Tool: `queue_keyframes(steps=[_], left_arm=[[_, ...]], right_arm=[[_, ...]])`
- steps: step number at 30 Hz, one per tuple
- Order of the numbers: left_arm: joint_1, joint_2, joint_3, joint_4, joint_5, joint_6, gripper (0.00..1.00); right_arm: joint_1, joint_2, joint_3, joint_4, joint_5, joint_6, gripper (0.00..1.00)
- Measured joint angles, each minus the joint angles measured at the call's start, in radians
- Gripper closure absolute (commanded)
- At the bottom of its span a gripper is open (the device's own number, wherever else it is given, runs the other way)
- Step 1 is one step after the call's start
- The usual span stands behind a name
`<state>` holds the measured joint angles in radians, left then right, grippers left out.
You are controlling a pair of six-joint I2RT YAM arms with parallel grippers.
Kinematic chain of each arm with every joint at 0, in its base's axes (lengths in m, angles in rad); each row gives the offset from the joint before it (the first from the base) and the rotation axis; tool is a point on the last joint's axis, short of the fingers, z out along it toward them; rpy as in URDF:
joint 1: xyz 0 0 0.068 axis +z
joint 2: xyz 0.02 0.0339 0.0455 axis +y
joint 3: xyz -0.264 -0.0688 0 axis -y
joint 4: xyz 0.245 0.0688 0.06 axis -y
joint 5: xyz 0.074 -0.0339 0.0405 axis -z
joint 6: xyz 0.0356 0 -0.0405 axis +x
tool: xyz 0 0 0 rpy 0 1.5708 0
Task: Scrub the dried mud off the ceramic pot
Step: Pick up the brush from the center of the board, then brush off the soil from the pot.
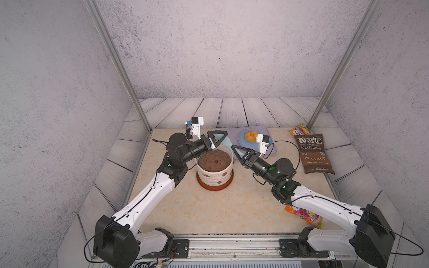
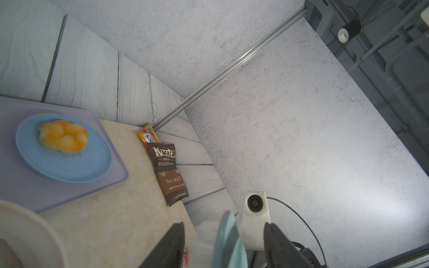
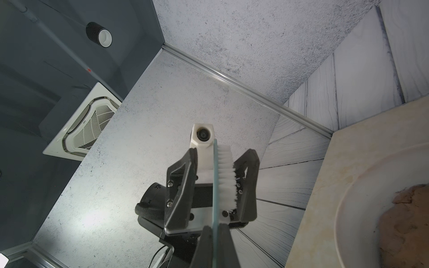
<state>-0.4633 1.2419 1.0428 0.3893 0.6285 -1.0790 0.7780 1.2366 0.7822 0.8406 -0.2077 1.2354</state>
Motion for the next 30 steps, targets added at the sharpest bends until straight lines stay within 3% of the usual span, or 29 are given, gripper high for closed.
queue_keyframes(steps=[6, 11, 14, 18, 22, 30], left_arm=[[0.002, -0.010, 0.071, -0.337, -0.095, 0.114, 0.11], [0.002, -0.045, 0.159, -0.693, -0.273, 0.201, 0.09], [0.002, -0.056, 0.209, -0.906, -0.405, 0.217, 0.13], [0.002, -0.024, 0.267, -1.128, -0.542, 0.216, 0.20], [0.003, 0.061, 0.313, -1.264, -0.616, 0.206, 0.28], [0.008, 0.247, 0.420, -1.407, -0.666, 0.172, 0.35]], right_arm=[[-0.051, -0.101, 0.002, -0.279, -0.016, -0.175, 1.00], [-0.086, -0.177, 0.043, -0.576, -0.054, -0.432, 1.00], [-0.094, -0.157, 0.117, -0.767, -0.125, -0.610, 1.00], [-0.094, -0.111, 0.178, -0.905, -0.214, -0.750, 1.00], [-0.084, -0.082, 0.174, -0.956, -0.250, -0.800, 1.00], [-0.018, -0.061, 0.169, -0.961, -0.247, -0.822, 1.00]])
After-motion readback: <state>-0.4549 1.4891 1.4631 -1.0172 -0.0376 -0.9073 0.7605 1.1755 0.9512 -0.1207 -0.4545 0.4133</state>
